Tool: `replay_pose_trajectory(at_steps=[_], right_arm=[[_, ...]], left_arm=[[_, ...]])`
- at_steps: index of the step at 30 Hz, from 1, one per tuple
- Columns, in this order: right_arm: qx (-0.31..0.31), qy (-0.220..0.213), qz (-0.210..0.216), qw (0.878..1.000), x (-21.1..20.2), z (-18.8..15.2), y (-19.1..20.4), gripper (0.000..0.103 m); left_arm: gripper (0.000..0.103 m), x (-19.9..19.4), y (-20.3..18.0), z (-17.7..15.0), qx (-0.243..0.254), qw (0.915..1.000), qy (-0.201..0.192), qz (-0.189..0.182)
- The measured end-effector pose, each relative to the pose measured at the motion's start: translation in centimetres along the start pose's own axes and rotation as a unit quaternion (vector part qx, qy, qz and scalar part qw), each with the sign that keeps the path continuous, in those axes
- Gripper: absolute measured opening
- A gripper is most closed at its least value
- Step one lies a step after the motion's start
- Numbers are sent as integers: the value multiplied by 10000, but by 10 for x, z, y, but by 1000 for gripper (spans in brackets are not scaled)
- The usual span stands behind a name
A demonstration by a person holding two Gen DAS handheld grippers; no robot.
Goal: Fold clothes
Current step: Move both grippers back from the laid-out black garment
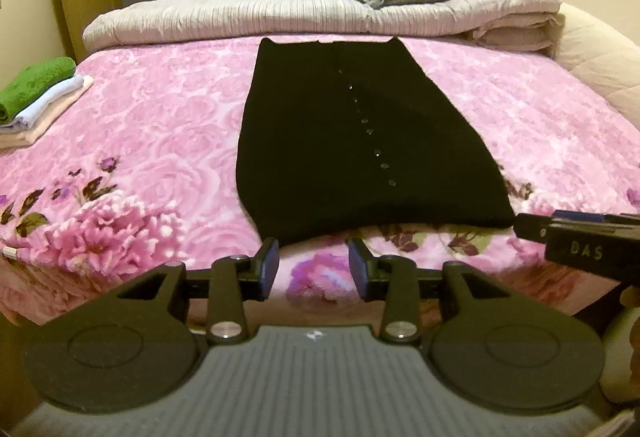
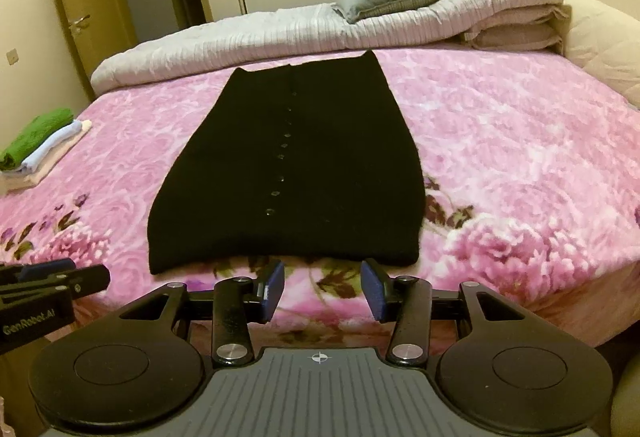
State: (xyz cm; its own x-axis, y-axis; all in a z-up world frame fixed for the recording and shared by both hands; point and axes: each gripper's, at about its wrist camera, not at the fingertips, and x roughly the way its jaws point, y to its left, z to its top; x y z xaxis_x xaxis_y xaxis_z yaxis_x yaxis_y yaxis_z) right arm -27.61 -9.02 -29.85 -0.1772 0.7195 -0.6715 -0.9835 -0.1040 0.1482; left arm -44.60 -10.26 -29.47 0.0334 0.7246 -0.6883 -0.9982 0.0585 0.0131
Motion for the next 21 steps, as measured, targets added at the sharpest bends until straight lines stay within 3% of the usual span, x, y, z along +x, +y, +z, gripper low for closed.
replay_pose_trajectory(at_steps=[21], right_arm=[[-260, -13, -247, 9994, 3, 6, 5, 48]], left_arm=[[36, 12, 16, 2, -199, 9996, 48, -190]])
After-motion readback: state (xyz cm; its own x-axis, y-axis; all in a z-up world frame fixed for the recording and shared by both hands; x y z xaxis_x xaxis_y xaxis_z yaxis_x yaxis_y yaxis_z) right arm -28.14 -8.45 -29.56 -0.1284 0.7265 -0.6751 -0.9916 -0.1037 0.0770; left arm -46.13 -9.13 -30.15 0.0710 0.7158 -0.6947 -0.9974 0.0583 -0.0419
